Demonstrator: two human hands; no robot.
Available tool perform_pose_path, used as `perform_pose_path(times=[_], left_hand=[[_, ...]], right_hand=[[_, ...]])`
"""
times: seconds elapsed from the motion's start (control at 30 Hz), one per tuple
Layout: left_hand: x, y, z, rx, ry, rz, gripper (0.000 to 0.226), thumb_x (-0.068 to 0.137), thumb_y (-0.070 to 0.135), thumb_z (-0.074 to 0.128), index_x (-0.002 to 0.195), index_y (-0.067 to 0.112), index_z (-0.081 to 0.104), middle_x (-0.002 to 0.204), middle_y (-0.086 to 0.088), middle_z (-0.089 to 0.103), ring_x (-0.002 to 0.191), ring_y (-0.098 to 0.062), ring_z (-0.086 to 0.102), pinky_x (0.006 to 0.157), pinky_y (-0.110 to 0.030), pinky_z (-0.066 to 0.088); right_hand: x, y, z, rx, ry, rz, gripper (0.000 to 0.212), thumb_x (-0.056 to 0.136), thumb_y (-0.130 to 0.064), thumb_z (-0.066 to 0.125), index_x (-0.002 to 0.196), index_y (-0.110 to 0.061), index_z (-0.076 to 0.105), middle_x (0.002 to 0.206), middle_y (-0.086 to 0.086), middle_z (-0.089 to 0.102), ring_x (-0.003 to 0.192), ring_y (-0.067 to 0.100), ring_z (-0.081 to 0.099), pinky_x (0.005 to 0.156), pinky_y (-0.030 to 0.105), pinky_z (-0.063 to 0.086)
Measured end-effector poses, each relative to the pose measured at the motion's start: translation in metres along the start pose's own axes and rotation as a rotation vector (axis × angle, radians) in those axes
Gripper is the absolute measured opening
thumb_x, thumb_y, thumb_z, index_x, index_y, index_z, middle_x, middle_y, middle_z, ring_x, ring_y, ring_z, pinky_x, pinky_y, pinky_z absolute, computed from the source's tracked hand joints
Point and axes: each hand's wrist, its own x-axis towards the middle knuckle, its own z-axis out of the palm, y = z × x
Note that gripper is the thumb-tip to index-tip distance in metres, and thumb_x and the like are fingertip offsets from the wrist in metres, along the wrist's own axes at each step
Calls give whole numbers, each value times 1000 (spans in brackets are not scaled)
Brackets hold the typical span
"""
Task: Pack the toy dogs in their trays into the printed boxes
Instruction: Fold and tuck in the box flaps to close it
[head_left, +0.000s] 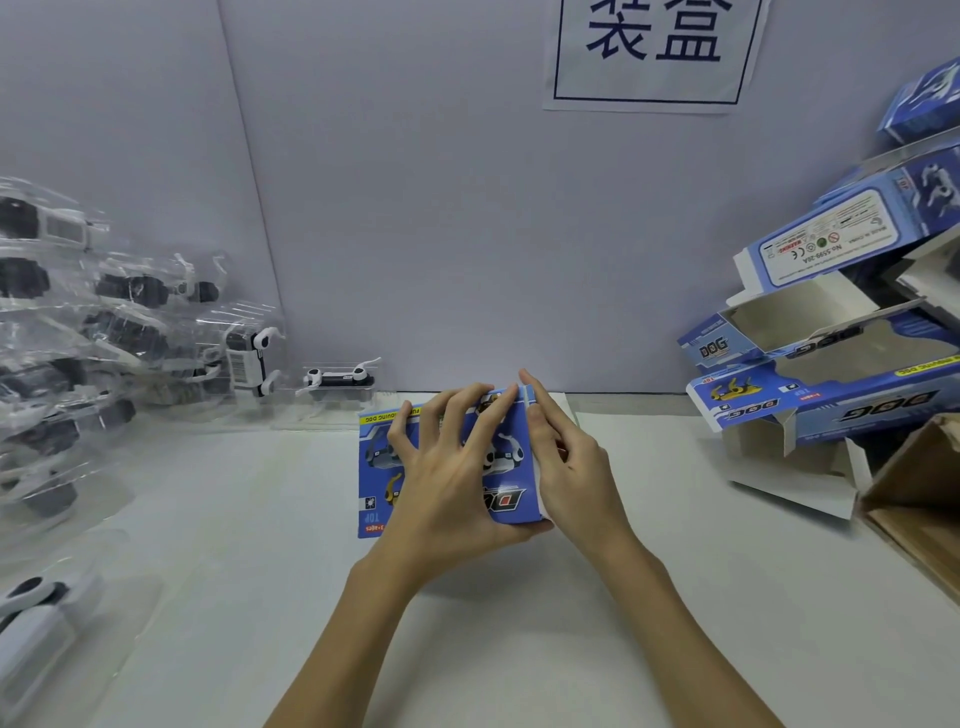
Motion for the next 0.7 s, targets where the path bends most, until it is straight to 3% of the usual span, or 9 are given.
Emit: perform_pose_path(times=[0.13, 0.33, 0.47, 0.7], left_hand=[[0, 3, 1, -15, 19, 3, 108, 61, 79, 80, 152, 35, 42, 153, 1, 43, 143, -24, 39, 117, -66, 19], [-1, 4, 5, -31, -14, 54, 64, 67, 75, 79, 120, 48, 56, 159, -7, 36, 151, -31, 30, 118, -69, 14], [-1, 4, 9, -55, -48, 54, 60, 67, 72, 83, 115, 48, 57, 162, -9, 32, 154, -29, 23, 120, -67, 8], [0, 8, 9, -50, -90, 18, 58, 67, 72, 77, 113, 45, 54, 161, -8, 32, 153, -29, 23, 119, -68, 8]], right_hand=[[0, -2, -3, -2, -6, -17, 41, 104, -51, 44, 144, -54, 53, 115, -24, 73, 105, 12, 75, 78, 36, 66], [0, -2, -6, -46, 48, -29, 47, 101, -59, 42, 147, -53, 51, 106, -19, 77, 96, 9, 76, 69, 32, 66], [1, 1, -5, -25, 80, -13, 46, 100, -57, 44, 145, -52, 54, 109, -16, 76, 100, 13, 76, 73, 42, 67], [2, 5, -3, -34, 89, -14, 46, 99, -57, 45, 144, -51, 53, 108, -21, 74, 100, 9, 76, 73, 39, 67]])
